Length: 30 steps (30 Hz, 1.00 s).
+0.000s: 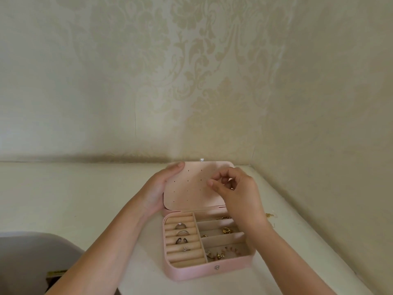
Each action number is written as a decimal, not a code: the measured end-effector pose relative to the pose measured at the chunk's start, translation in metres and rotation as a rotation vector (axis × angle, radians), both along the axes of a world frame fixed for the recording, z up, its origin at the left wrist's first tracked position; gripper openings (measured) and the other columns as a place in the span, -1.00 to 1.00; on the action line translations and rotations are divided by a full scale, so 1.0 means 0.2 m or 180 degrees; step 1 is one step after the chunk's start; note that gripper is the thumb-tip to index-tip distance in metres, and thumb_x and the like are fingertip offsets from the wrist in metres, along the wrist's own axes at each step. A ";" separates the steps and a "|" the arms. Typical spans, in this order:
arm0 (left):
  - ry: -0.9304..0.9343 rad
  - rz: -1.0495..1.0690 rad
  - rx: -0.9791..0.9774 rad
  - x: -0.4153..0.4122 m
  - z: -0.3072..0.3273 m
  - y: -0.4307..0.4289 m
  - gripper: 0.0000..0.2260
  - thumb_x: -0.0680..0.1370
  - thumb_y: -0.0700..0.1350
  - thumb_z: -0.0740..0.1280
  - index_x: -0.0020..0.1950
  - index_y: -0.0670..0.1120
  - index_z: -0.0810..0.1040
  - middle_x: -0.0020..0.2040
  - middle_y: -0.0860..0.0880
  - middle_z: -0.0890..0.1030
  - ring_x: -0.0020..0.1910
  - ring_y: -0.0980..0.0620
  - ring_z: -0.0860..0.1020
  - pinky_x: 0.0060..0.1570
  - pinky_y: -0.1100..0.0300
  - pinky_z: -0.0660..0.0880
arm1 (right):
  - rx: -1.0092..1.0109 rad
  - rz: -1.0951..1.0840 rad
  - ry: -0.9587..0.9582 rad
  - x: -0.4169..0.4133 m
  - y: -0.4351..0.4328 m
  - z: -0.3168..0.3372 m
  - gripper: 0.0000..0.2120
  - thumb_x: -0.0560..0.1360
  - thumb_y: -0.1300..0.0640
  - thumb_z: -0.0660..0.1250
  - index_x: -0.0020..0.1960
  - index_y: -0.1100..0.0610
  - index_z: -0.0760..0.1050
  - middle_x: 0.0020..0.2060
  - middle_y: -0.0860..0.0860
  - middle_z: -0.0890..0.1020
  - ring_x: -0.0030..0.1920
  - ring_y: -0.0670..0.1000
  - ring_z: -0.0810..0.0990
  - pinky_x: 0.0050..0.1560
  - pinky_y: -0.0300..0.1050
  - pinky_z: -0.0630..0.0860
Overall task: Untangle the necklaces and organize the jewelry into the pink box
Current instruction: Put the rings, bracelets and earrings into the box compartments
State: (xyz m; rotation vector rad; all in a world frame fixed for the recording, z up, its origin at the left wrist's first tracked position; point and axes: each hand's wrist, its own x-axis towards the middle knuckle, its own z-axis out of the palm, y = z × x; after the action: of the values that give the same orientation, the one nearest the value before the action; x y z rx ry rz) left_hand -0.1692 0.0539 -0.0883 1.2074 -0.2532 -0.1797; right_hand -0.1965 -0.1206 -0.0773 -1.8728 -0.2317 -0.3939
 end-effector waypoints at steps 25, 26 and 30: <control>-0.0004 -0.0136 0.0229 -0.02 0.01 0.03 -0.72 0.38 0.08 0.32 -0.12 -0.07 0.70 -0.14 -0.12 0.67 -0.21 -0.03 0.63 -0.26 0.22 0.54 | 0.0655 -0.0177 -0.0248 0.00 0.13 -0.02 -0.91 0.43 0.29 0.39 -0.25 0.18 0.57 -0.34 0.06 0.63 -0.39 -0.14 0.48 -0.35 -0.40 0.39; -0.0012 -0.0146 0.0226 -0.02 0.01 0.02 -0.72 0.38 0.08 0.32 -0.13 -0.07 0.70 -0.15 -0.11 0.67 -0.22 -0.02 0.63 -0.27 0.23 0.54 | 0.0674 -0.0179 -0.0250 0.00 0.13 -0.03 -0.91 0.43 0.29 0.38 -0.24 0.18 0.57 -0.34 0.07 0.63 -0.38 -0.13 0.49 -0.35 -0.39 0.40; -0.0061 -0.0148 0.0217 -0.01 0.01 0.03 -0.73 0.37 0.06 0.35 -0.12 -0.08 0.71 -0.14 -0.13 0.67 -0.21 -0.03 0.62 -0.25 0.22 0.53 | 0.0764 -0.0189 -0.0289 0.01 0.14 -0.04 -0.90 0.45 0.30 0.36 -0.22 0.17 0.56 -0.33 0.05 0.62 -0.35 -0.11 0.52 -0.32 -0.36 0.43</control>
State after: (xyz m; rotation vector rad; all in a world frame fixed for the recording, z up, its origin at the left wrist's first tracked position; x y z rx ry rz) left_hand -0.1718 0.0593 -0.0872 1.2719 -0.2939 -0.2188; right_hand -0.1952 -0.0928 -0.0858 -1.6306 -0.1816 -0.5248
